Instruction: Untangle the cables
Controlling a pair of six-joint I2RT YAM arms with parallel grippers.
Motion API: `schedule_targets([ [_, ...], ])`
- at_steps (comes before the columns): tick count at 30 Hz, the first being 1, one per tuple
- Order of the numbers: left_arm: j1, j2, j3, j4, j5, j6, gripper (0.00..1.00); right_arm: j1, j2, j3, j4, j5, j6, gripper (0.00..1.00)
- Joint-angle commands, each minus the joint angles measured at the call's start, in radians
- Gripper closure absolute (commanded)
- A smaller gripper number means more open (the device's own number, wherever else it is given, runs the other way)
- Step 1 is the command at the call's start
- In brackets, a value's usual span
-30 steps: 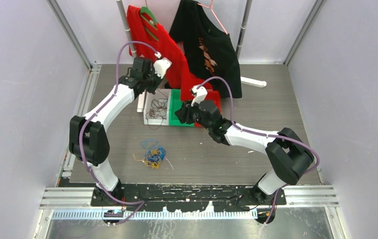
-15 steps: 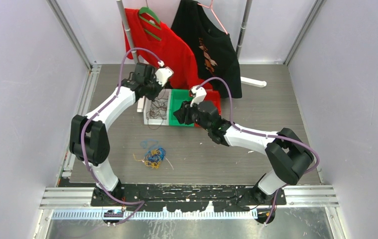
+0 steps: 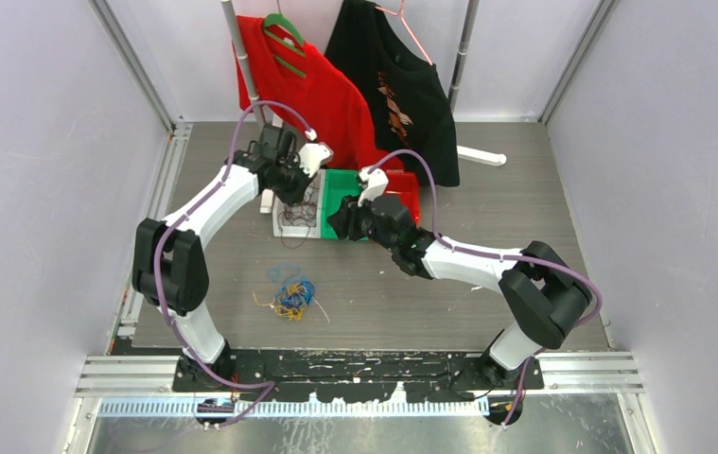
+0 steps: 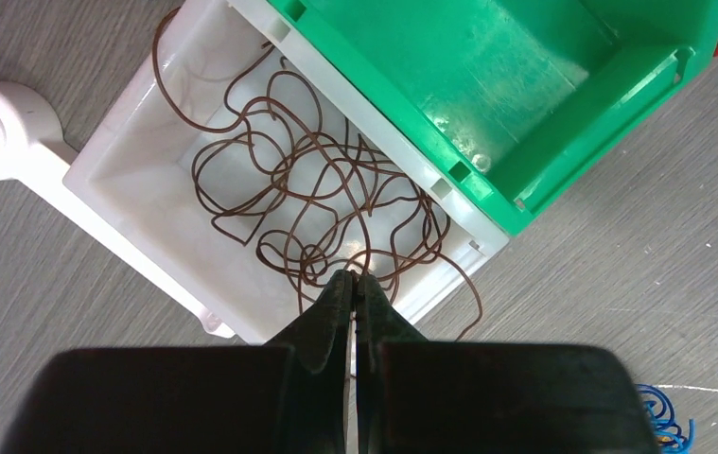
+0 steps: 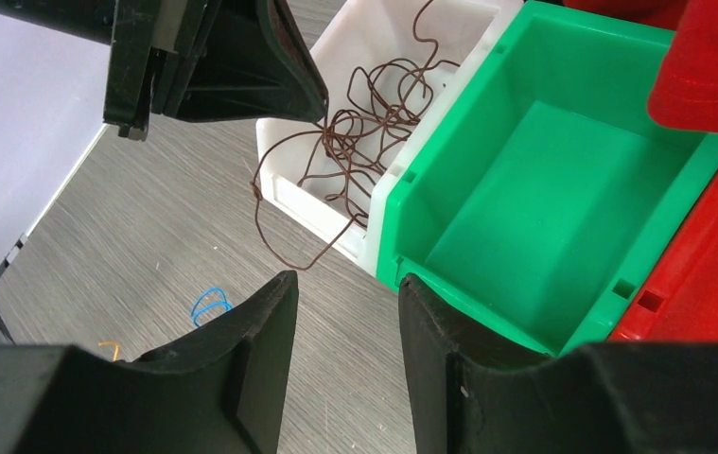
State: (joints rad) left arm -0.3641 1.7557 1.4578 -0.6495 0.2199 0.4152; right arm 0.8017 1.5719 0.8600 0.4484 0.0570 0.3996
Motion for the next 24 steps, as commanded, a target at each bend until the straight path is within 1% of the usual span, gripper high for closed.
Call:
schedule_targets([
  [1, -0.010, -0.002, 0.035, -0.022, -0.023, 0.044, 1.00, 0.005, -0.011, 0.005, 0.058, 0.034, 0.005, 0.51],
  [4, -0.011, 0.059, 0.083, -0.050, -0.060, 0.054, 1.00, 0.005, -0.017, 0.002, 0.055, 0.045, 0.000, 0.51],
  [7, -0.005, 0.094, 0.134, -0.165, -0.057, 0.052, 1.00, 0.004, -0.029, -0.006, 0.050, 0.056, -0.008, 0.51],
  [8, 0.003, 0.073, 0.115, -0.168, -0.035, 0.053, 1.00, 0.005, -0.034, -0.010, 0.051, 0.054, -0.011, 0.51],
  [12, 0.018, -0.062, -0.005, -0.091, 0.017, 0.037, 1.00, 0.004, -0.029, -0.016, 0.054, 0.044, -0.021, 0.51],
  [15, 0.016, -0.118, -0.001, -0.124, 0.060, 0.003, 1.00, 0.004, -0.024, -0.026, 0.069, 0.049, -0.009, 0.51],
  [18, 0.010, -0.148, -0.004, -0.139, 0.068, -0.015, 1.00, 0.005, -0.025, -0.032, 0.078, 0.043, 0.008, 0.51],
  [24, 0.001, -0.157, -0.008, -0.201, 0.087, -0.028, 1.00, 0.007, -0.053, -0.048, 0.071, 0.065, 0.004, 0.50],
])
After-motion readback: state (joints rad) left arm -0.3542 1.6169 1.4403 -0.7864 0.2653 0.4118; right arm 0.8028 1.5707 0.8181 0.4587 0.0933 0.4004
